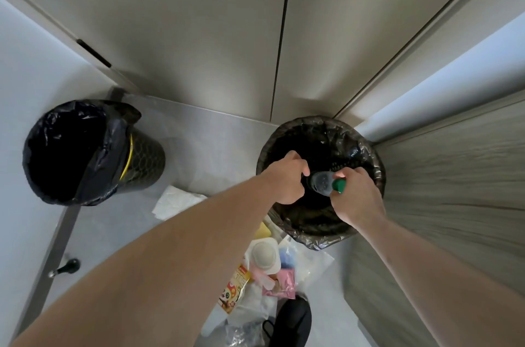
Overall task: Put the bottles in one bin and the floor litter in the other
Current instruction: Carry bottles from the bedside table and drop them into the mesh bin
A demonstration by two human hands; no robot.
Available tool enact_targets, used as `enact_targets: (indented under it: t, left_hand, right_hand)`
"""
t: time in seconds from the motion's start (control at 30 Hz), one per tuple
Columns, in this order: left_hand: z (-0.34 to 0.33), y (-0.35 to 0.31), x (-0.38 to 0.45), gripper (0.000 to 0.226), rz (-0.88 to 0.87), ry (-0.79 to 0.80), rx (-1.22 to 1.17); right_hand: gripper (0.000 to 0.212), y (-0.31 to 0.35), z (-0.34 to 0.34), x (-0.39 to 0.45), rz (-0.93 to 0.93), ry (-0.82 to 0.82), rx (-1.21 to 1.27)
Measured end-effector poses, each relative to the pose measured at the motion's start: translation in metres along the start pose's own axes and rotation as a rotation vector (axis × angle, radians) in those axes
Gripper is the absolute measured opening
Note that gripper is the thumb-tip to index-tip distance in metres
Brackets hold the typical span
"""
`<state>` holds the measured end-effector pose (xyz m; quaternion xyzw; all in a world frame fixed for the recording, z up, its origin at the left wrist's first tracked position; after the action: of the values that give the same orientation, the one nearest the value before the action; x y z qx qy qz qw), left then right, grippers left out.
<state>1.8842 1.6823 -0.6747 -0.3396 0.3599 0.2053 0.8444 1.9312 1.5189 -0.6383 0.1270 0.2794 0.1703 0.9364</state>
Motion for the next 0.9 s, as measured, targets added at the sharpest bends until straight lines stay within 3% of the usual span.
enact_targets:
  t: [0.27,0.43,0.67,0.9]
  left_hand:
    - [0.011,0.014,-0.004,0.043,0.028,0.003,-0.063]
    - [0.026,0.017,-0.063,0.043,0.059,-0.093,-0.152]
    - [0.075,0.025,-0.226,0.039,0.162,-0.139,-0.232]
    - [0.136,0.051,-0.454,0.039,0.378,-0.265,-0.33]
  right_hand:
    - [0.043,0.0,-0.006,0.007,0.047,-0.033,0.1]
    - [0.046,0.008,0.015,-0.03,0.049,-0.009,0.136]
    - [0.049,0.057,0.094,-0.125,0.025,0.068,0.243]
    - [0.053,0.194,0.2,-0.255,0.214,0.267,0.197]
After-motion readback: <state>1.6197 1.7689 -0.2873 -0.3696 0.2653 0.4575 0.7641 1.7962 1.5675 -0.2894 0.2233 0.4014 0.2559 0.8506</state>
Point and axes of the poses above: each hand's wrist, its own x-axis towards the middle knuckle, its own z-axis out of the back of the hand, y = z × x, the point moved 3 cm from there along x, towards the middle knuckle, and after that the axes turned 12 degrees about z, right-handed, at the moved point
